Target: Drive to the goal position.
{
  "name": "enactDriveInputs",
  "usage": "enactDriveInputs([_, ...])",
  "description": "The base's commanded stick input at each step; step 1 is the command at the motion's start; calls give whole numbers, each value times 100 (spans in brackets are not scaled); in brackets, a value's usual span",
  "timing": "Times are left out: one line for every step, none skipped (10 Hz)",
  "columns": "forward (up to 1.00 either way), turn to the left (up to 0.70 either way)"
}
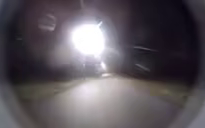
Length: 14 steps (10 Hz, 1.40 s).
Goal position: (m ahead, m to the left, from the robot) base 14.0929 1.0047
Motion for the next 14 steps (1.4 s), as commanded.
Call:
enactDriveInputs([100, 3])
enactDriveInputs([100, 3])
enactDriveInputs([100, 3])
enactDriveInputs([100, 3])
enactDriveInputs([100, 3])
enactDriveInputs([100, 3])
enactDriveInputs([100, 3])
enactDriveInputs([100, 3])
enactDriveInputs([100, 3])
enactDriveInputs([100, 2])
enactDriveInputs([100, 2])
enactDriveInputs([100, 3])
enactDriveInputs([100, 3])
enactDriveInputs([100, 3])
